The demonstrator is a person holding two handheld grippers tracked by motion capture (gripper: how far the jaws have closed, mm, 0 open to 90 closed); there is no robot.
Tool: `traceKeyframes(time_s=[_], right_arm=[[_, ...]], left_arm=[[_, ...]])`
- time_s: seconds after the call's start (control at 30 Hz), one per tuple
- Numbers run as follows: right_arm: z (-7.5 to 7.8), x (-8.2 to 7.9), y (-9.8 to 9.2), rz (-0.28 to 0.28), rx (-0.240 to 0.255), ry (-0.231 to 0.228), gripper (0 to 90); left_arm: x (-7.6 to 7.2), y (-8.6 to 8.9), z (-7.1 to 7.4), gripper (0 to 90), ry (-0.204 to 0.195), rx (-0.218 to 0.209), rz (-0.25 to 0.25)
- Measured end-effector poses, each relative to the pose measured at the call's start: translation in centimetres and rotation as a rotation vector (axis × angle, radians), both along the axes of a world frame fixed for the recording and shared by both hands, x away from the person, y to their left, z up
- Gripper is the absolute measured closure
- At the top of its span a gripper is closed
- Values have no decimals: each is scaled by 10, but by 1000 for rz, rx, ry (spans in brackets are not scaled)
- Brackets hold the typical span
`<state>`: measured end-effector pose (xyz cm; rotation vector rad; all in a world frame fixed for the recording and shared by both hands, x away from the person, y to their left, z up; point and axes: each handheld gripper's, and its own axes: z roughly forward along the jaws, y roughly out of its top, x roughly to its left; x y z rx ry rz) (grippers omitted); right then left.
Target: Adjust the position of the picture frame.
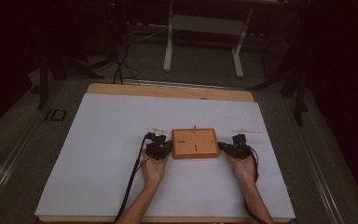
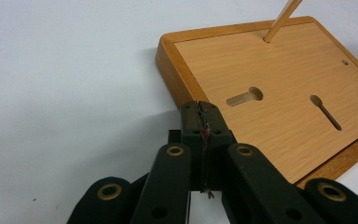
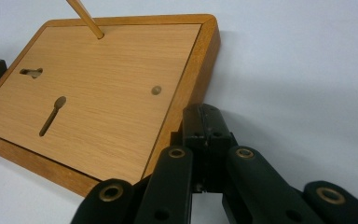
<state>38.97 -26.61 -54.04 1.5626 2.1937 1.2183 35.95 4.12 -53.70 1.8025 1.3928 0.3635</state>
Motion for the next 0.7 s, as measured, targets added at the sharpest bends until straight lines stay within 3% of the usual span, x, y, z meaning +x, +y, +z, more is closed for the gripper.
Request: traceKeyframes(time_s=[0.1, 0.3, 0.47, 0.57, 0.7], right_arm=[[0, 0, 0, 5, -2, -1, 900], [2, 1, -1, 25, -17, -10, 900], [11, -3, -6, 7, -10, -43, 895], [14, -6, -9, 15, 2, -51, 824], [16, -8, -7, 31, 13, -63, 704]], left_arm=[[1, 0, -2, 900, 11, 9, 1], [0, 3, -1, 899, 21, -18, -13], [-4, 5, 5, 850, 2, -44, -13], [-6, 7, 8, 789, -5, -74, -28], [-7, 3, 8, 667, -15, -85, -63]])
